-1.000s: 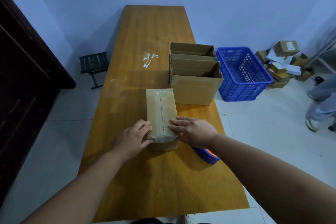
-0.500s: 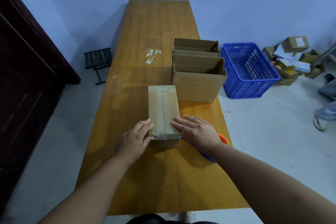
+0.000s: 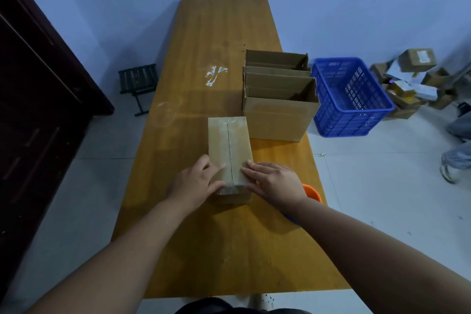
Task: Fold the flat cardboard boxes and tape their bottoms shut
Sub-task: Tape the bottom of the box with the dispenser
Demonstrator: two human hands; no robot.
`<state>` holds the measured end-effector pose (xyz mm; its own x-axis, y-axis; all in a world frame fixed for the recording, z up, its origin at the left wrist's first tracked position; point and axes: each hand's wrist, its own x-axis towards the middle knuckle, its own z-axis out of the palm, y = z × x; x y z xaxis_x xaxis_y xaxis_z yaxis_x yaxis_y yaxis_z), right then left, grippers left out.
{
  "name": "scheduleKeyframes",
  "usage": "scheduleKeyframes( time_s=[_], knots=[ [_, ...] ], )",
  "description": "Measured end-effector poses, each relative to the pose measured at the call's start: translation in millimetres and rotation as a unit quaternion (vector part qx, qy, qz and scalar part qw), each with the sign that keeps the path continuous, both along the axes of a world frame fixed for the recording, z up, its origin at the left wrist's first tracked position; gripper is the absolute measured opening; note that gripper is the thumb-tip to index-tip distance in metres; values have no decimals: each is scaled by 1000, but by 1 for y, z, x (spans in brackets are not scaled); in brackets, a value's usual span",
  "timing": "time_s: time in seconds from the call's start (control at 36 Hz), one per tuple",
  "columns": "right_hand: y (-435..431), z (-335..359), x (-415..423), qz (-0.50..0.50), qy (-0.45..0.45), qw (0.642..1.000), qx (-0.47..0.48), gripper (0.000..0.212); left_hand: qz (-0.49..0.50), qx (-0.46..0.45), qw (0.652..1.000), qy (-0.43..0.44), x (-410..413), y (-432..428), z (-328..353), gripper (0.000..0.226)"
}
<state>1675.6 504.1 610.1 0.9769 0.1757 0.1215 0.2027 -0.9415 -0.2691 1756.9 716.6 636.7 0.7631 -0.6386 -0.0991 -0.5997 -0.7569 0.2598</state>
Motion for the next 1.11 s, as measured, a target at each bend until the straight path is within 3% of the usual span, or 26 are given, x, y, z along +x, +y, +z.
scheduleKeyframes(
  time_s=[0.47, 0.67, 0.83, 1.11],
  knots=[
    [-13, 0, 2, 66, -41, 995, -60, 47, -61, 50, 997, -3, 7, 8, -7, 65],
    [-9, -8, -1, 51, -67, 995, -49, 46, -79, 22, 997, 1, 11, 14, -13, 70],
    [-6, -9, -3, 36, -51, 998, -26, 49, -3, -25, 999, 38, -2, 11, -19, 64],
    [-1, -14, -5, 19, -72, 997, -15, 46, 16, -27, 999, 23, -13, 8, -20, 61]
  ],
)
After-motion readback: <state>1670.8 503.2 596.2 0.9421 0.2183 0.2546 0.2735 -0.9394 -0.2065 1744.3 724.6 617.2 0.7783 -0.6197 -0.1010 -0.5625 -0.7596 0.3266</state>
